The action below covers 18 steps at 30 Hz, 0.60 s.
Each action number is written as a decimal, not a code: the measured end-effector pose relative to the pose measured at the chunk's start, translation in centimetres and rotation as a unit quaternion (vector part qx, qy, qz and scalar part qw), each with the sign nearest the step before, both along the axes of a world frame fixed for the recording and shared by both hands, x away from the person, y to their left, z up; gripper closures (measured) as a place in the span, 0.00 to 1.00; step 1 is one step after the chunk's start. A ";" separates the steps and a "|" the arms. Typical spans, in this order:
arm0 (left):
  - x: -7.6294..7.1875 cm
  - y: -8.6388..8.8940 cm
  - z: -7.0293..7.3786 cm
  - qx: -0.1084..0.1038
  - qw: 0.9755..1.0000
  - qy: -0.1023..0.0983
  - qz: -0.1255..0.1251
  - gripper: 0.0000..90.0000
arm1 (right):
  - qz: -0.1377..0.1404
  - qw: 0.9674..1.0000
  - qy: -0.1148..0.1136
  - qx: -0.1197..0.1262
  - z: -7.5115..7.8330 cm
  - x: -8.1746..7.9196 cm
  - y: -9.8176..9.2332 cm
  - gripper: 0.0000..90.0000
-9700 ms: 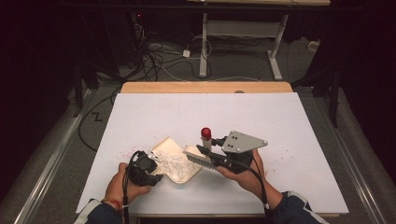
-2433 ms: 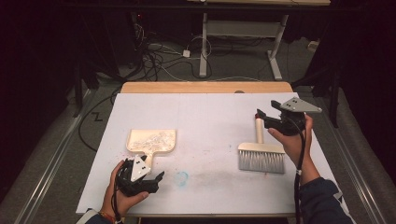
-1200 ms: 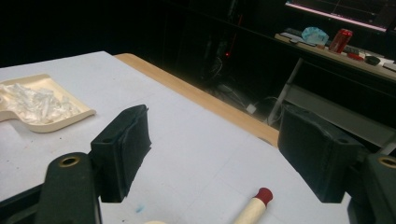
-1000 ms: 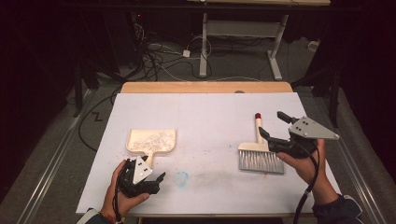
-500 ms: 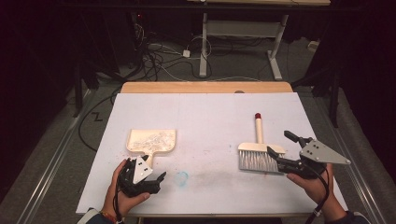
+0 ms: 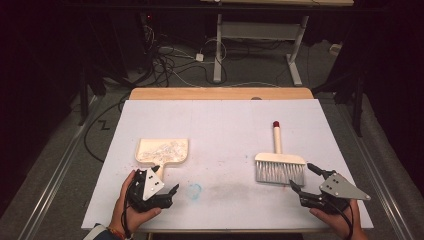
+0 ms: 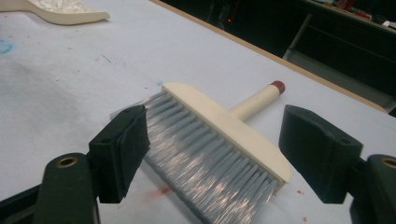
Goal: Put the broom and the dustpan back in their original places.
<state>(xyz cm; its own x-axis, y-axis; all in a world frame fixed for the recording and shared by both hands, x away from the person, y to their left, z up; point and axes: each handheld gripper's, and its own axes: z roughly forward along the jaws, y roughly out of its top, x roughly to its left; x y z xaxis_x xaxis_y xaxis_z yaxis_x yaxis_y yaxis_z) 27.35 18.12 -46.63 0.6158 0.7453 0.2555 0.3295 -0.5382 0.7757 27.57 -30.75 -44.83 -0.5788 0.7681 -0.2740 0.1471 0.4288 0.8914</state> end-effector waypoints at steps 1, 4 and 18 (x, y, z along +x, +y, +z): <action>0.0 0.0 0.0 -0.004 1.000 -0.001 0.002 0.17 | 0.000 1.000 -0.002 0.000 0.1 0.0 0.1 0.26; 0.1 0.1 0.0 -0.006 1.000 -0.004 0.002 0.17 | 0.006 1.000 -0.003 0.001 0.2 -0.3 0.4 0.26; 0.4 -0.1 -0.1 -0.003 1.000 0.001 0.004 0.17 | 0.000 1.000 0.000 0.005 0.1 0.1 0.1 0.25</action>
<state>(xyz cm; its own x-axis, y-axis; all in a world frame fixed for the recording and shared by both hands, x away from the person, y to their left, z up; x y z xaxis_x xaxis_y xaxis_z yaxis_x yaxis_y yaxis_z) 27.76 18.00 -46.75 0.6097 0.7522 0.2500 0.3361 -0.5310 0.7778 27.67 -30.65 -44.72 -0.5789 0.7706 -0.2667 0.1476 0.4207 0.8951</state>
